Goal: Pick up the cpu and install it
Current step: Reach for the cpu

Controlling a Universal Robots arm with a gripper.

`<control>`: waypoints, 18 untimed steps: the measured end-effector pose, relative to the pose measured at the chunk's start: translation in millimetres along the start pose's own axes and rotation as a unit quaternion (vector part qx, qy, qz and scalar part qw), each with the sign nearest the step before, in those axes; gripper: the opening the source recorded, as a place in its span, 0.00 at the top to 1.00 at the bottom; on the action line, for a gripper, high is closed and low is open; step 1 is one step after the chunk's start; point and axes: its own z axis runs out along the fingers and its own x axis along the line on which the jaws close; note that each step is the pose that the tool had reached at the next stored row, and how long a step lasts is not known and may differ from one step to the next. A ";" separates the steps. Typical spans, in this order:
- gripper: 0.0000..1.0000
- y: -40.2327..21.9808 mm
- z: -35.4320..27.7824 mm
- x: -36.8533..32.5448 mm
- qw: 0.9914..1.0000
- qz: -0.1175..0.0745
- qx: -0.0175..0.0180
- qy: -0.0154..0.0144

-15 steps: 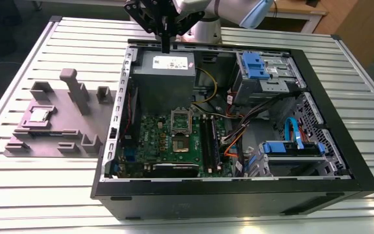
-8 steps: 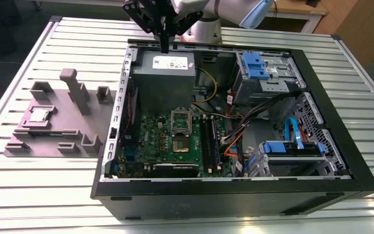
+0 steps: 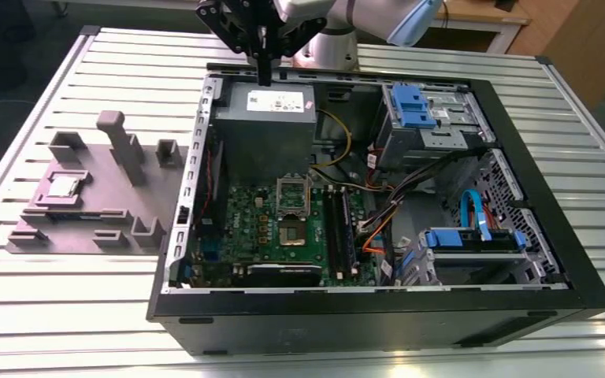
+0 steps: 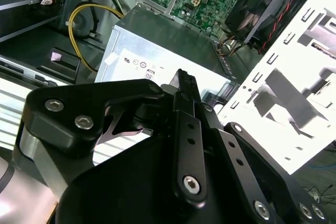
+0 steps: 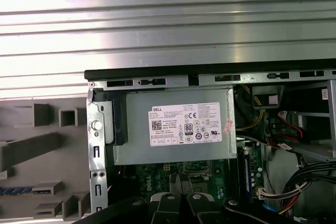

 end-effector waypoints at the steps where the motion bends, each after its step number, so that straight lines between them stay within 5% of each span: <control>1: 0.90 0.0 0.0 0.3 1.000 0.000 0.000 0.000; 18: 0.90 -0.3 -0.1 4.2 1.000 0.000 0.000 0.000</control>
